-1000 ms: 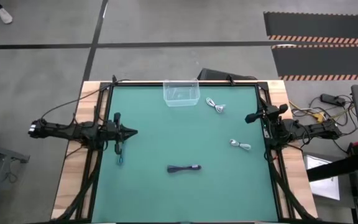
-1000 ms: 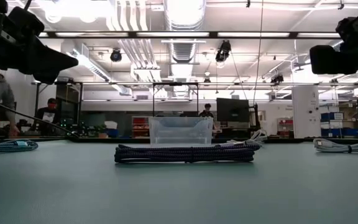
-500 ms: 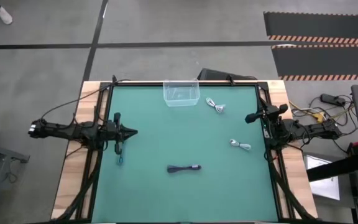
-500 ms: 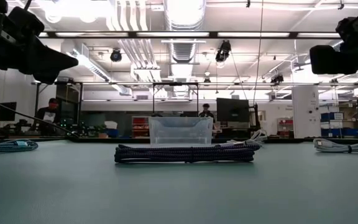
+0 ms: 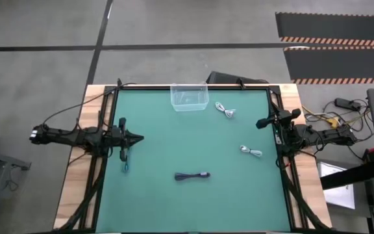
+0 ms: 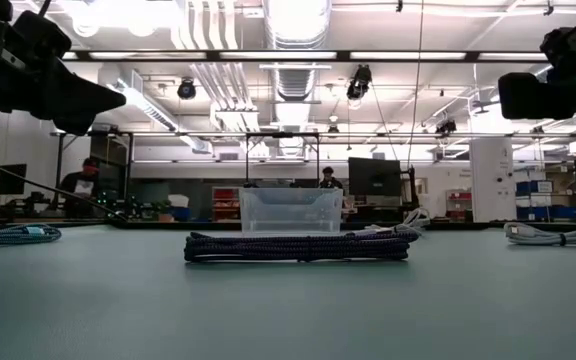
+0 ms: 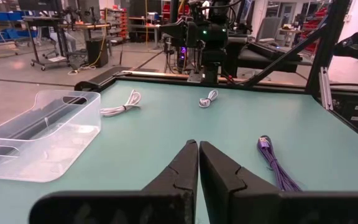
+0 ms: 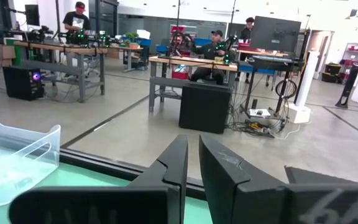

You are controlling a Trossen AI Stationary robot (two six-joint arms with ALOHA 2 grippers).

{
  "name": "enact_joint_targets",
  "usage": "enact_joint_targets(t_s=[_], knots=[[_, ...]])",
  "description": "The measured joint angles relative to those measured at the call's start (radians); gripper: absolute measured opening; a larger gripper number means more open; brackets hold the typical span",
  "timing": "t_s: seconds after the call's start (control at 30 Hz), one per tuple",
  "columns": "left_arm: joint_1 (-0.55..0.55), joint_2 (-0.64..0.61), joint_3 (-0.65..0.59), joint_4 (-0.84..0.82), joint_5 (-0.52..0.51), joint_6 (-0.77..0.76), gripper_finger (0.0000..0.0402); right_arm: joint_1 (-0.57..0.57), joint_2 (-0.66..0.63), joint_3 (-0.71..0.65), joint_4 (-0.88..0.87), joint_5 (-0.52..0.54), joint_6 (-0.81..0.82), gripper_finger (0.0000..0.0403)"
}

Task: Pick and place USB-C Cables

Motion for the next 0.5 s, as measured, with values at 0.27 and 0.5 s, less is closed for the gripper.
enact_joint_targets(t_s=[0.27,0.5], knots=[[0.000,0.000,0.000,0.001,0.000,0.063,0.0000,0.000,0.000,0.000,0.000,-0.006,0.017,0.0031],[0.000,0.000,-0.003,0.132,0.000,0.100,0.0000,0.000,0.000,0.000,0.000,-0.083,0.677,0.0031]])
